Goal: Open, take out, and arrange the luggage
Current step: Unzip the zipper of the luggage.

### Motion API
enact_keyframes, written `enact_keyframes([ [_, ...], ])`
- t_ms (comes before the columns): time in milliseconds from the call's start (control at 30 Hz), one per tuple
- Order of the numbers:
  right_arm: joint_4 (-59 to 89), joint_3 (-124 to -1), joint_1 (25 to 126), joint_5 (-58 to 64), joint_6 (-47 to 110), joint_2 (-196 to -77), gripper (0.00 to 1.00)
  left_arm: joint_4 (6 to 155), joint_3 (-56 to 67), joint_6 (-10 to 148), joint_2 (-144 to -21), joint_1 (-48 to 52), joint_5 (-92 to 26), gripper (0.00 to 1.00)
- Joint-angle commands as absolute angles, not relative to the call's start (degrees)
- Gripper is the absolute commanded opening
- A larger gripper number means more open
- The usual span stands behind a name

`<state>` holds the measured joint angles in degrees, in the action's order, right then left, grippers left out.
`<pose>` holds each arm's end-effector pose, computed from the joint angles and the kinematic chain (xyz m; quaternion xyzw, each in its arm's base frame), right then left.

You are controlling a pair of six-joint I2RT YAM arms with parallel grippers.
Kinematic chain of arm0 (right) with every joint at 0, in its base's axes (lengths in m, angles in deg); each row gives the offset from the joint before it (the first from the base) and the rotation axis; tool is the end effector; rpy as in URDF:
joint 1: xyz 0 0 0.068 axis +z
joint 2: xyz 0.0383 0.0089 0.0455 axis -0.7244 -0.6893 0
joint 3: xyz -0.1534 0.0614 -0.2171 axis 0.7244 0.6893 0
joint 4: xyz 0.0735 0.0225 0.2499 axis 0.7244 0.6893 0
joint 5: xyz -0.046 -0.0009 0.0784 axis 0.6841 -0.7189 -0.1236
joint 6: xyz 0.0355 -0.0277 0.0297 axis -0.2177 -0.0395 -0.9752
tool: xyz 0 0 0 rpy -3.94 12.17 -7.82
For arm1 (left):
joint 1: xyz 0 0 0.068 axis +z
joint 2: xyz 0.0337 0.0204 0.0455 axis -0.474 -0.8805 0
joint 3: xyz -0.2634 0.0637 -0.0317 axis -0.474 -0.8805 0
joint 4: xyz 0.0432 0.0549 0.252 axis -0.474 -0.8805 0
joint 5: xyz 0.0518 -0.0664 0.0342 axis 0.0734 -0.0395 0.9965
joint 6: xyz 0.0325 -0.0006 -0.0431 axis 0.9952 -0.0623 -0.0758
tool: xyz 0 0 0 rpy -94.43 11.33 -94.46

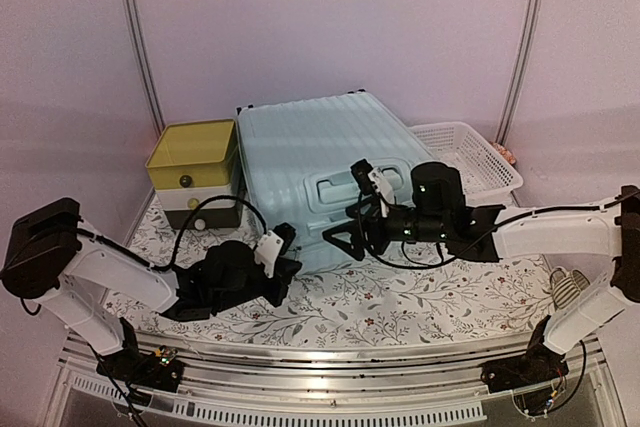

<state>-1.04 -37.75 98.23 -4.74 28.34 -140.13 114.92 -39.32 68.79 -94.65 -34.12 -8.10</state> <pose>0.2001 0.2695 0.2550 -0.3599 0.7232 0.3909 0.4413 0.1395 -0.2448 0.1500 0.2832 0.7833 -0.2300 0.5034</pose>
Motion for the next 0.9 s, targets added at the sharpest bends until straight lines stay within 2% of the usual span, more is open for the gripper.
enact_keyframes([
  [0,-2.7,-35.0,96.6,5.9,29.0,-137.0,0.99,120.6,-42.1,66.3,-90.4,-36.2,-13.9,0.00],
  [167,-2.5,-30.3,95.5,12.5,28.4,-128.2,0.99,122.5,-44.6,64.5,-88.1,-35.5,-14.2,0.00],
  [367,2.4,-27.1,85.5,10.2,25.4,-120.8,0.99,122.7,-44.5,64.2,-88.4,-35.4,-14.5,0.00],
  [500,3.3,-25.5,77.1,3.4,23.8,-116.7,0.99,122.6,-44.7,63.7,-88.2,-35.2,-14.0,0.00],
  [667,3.9,-25.6,67.1,-8.3,21.2,-117.9,0.99,122.5,-44.9,63.4,-87.9,-35.0,-14.0,0.00],
  [867,3.3,-27.5,63.6,-18.7,19.6,-122.9,0.99,122.4,-44.7,63.3,-88.1,-35.0,-14.0,0.00],
])
